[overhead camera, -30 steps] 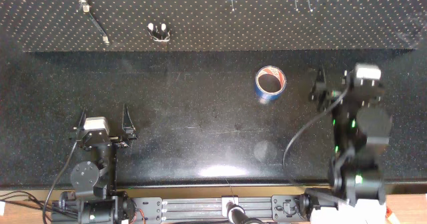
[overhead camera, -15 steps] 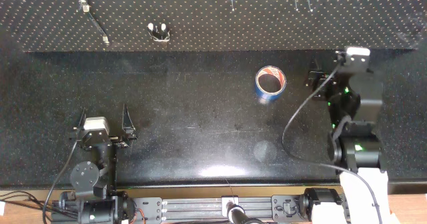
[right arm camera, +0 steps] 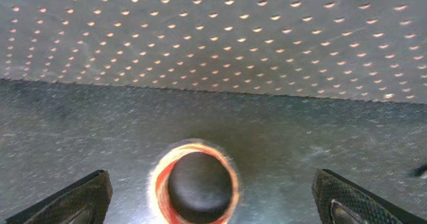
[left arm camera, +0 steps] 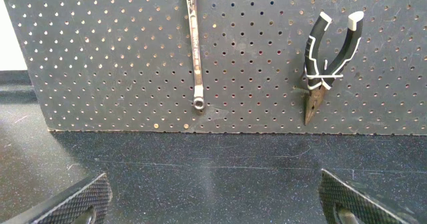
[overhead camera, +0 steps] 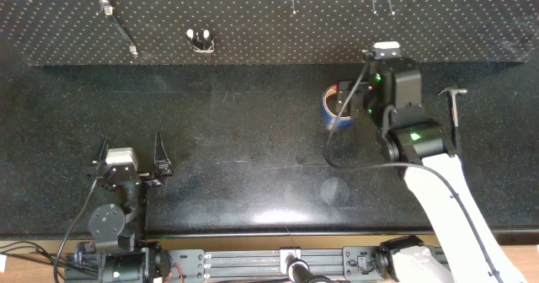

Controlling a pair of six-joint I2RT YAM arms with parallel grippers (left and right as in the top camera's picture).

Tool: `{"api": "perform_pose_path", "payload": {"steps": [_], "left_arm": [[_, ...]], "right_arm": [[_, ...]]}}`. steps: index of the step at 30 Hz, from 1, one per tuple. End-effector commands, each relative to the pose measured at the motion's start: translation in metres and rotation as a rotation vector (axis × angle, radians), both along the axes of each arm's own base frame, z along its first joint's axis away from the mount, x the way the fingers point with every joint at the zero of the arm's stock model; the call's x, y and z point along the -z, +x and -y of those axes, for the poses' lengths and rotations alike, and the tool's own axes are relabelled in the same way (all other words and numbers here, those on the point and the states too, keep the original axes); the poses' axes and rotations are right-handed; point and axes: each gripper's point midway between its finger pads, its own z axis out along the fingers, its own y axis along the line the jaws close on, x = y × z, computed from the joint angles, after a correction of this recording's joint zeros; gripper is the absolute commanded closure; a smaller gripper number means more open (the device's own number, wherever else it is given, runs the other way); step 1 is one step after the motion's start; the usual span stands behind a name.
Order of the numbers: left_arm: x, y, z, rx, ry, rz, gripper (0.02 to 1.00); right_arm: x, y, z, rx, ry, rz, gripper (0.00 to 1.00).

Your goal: Place Tools Onto Pegboard

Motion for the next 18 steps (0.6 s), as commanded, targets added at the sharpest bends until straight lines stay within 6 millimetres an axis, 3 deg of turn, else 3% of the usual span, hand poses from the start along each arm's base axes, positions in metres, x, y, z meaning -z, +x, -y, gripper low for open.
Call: {"api": "perform_pose_path", "payload": {"steps": [1,6,13,18], "left_arm": [[0.0,0.0,0.001,0.009,-0.003,0.0,0.023],[0.0,0.0,0.001,0.009,-0.003,0.0,0.023],[0.0,0.0,0.001,0.009,-0.003,0.0,0.023],[0.0,0.0,0.001,0.009,-0.003,0.0,0.023]], "right_arm": [[0.001,0.003,-0.029,-0.056,0.064,-0.051,0.025],[0.031,-0.009,-0.057,-0.12,0.128,-0.181,0.025],[0.074,-0.024,-0.068,-0.117,0.109,-0.344,0.025],[0.099,-0.023,-0.062,-0.059,0.076,-0.409,0.025]]}}
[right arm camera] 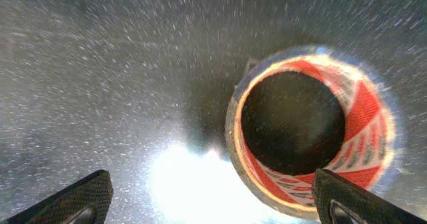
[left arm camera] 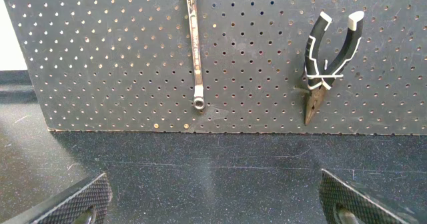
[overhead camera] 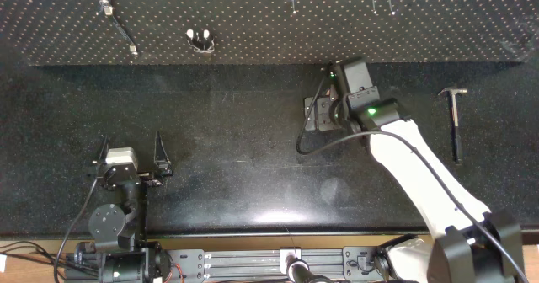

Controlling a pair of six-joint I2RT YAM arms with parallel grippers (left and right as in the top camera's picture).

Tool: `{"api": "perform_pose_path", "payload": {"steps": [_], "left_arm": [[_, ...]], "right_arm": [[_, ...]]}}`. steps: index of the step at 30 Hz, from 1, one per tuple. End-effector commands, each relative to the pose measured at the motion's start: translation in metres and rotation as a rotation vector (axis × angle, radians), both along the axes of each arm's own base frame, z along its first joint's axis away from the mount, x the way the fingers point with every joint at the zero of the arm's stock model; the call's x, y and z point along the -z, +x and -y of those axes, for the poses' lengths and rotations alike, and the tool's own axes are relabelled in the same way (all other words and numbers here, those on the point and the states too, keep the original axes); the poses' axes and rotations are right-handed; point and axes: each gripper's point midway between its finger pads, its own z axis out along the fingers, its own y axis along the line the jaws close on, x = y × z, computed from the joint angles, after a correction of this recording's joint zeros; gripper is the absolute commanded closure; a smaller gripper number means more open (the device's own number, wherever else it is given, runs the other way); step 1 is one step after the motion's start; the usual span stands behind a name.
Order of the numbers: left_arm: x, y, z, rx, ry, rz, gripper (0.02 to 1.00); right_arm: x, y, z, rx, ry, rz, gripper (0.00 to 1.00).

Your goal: Place Tools Onto Pegboard

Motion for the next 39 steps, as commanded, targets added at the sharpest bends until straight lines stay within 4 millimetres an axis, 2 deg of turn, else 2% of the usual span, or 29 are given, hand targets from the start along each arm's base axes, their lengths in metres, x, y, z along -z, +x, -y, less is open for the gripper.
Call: {"api": "perform_pose_path", "payload": {"steps": [1,4,15,18,19,22,25,27,29,31,37,39], "left_arm": [[0.0,0.0,0.001,0.009,-0.003,0.0,0.023],[0.0,0.0,0.001,0.009,-0.003,0.0,0.023],[0.0,0.0,0.001,0.009,-0.003,0.0,0.023],[0.0,0.0,0.001,0.009,-0.003,0.0,0.023],[0.0,0.0,0.001,0.009,-0.003,0.0,0.023],[0.0,0.0,0.001,0.009,-0.003,0.0,0.023],[0.0,0.0,0.001,0.009,-0.003,0.0,0.023],[0.0,0.0,0.001,0.009,-0.003,0.0,0.023],[0.0,0.0,0.001,0.009,-0.003,0.0,0.023],[0.0,0.0,0.001,0.009,-0.003,0.0,0.023],[0.0,0.0,0.001,0.009,-0.003,0.0,0.023],[0.0,0.0,0.001,0.009,-0.003,0.0,0.023]], "right_arm": [[0.017,0.005,0.004,0.06,-0.032,-0.045,0.025],[0.025,0.008,0.01,0.1,-0.064,-0.053,0.025],[0.032,0.012,0.017,0.121,-0.106,-0.052,0.001],[0.033,0.012,0.017,0.121,-0.107,-0.054,0.084],[0.033,0.012,0.017,0.121,-0.107,-0.054,0.169],[0.033,0.012,0.017,0.121,-0.107,-0.055,0.325],[0.033,0.012,0.017,0.118,-0.109,-0.055,0.375],[0.033,0.012,0.017,0.118,-0.109,-0.055,0.514],[0.033,0.012,0.017,0.118,-0.108,-0.055,0.575],[0.033,0.012,0.017,0.118,-0.108,-0.055,0.586],[0.033,0.012,0.017,0.117,-0.109,-0.055,0.726],[0.033,0.012,0.017,0.111,-0.112,-0.054,0.735]]}}
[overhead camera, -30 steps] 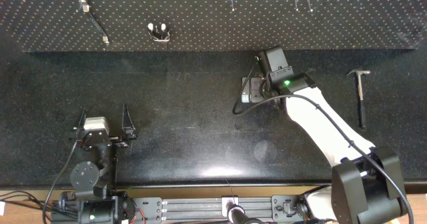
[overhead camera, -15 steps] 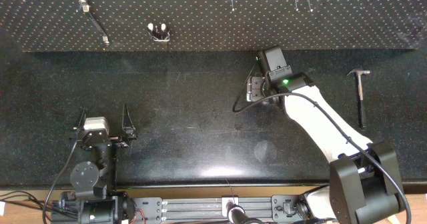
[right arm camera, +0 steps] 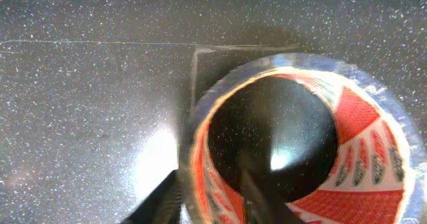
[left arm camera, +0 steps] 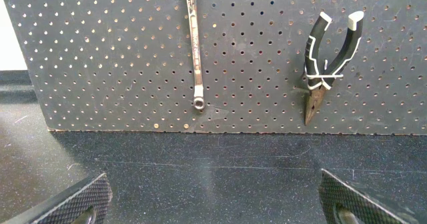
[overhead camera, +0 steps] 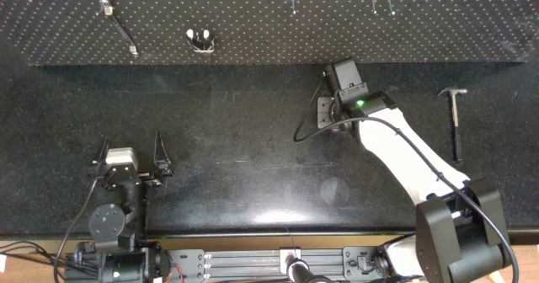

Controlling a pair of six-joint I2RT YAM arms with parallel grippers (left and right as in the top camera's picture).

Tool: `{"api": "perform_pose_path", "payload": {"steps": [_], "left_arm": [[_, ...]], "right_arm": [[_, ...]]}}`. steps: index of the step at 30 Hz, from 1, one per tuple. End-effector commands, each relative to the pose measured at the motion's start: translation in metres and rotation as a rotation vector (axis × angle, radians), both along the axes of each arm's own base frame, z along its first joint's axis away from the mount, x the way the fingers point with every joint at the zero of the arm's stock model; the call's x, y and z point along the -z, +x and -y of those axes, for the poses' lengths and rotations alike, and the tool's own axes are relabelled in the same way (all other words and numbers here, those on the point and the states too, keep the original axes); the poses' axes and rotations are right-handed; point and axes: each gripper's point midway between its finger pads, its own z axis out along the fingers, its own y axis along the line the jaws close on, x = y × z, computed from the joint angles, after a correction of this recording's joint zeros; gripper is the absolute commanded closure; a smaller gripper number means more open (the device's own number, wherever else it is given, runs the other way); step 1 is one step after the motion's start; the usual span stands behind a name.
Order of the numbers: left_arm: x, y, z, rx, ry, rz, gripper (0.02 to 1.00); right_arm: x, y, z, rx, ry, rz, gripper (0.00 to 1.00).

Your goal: Place Tools Onto Pegboard

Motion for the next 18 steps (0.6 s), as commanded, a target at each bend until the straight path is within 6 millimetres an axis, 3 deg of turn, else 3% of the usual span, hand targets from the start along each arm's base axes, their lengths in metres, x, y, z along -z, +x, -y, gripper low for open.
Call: {"api": "perform_pose_path", "payload": {"steps": [1,9,18], "left_arm": [[0.0005,-0.0004,0.0013,0.009,-0.003,0.0,0.023],[0.0005,-0.0004,0.0013,0.009,-0.003,0.0,0.023],[0.0005,-0.0004,0.0013,0.009,-0.003,0.0,0.023]], "right_arm": [[-0.0028,0.0052,-0.0013,-0.009,-0.015,0.014,0.735],[-0.0027,0.0051,-0.0013,-0.083,-0.045,0.021,0.733],[-0.0024,0.0043,-0.001,-0.112,-0.057,0.02,0.871]]}}
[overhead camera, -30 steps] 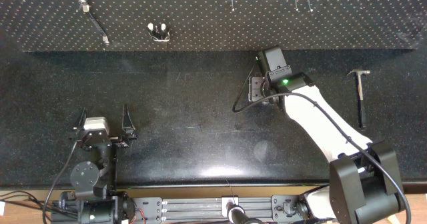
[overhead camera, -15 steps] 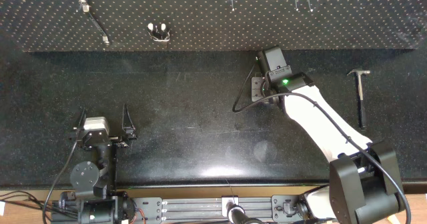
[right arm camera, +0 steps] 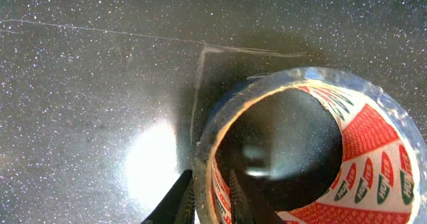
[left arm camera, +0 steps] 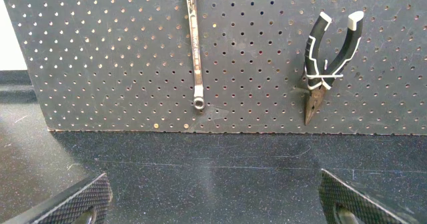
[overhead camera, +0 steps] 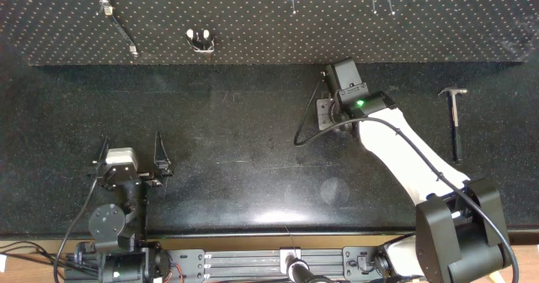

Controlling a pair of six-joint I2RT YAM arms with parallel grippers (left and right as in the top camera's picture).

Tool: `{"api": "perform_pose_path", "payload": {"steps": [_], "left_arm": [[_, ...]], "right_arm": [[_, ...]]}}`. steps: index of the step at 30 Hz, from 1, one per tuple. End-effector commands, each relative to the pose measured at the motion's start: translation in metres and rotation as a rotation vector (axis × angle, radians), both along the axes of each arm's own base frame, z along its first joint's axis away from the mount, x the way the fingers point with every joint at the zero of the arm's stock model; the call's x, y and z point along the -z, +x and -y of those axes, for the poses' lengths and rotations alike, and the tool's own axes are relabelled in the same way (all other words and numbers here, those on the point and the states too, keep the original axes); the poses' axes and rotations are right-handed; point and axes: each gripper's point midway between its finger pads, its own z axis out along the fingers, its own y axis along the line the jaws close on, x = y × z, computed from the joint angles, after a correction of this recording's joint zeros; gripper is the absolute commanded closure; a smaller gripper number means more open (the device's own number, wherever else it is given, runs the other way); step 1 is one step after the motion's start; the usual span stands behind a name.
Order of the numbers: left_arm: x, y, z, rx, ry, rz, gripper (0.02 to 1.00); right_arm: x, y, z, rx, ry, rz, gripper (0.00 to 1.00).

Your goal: Place Tools Onto Pegboard

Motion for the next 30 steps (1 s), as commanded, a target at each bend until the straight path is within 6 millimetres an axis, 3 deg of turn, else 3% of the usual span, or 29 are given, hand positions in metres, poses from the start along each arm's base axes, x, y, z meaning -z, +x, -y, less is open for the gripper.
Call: {"api": "perform_pose_path", "payload": {"steps": [1,30], "left_arm": [[0.0005,-0.0004,0.0013,0.009,-0.003,0.0,0.023],[0.0005,-0.0004,0.0013,0.009,-0.003,0.0,0.023]], "right_arm": [[-0.0025,0.0044,-0.0011,-0.018,-0.02,0.012,0.886],[-0.003,0.0057,-0.0017,-0.018,-0.017,0.017,0.921]]}}
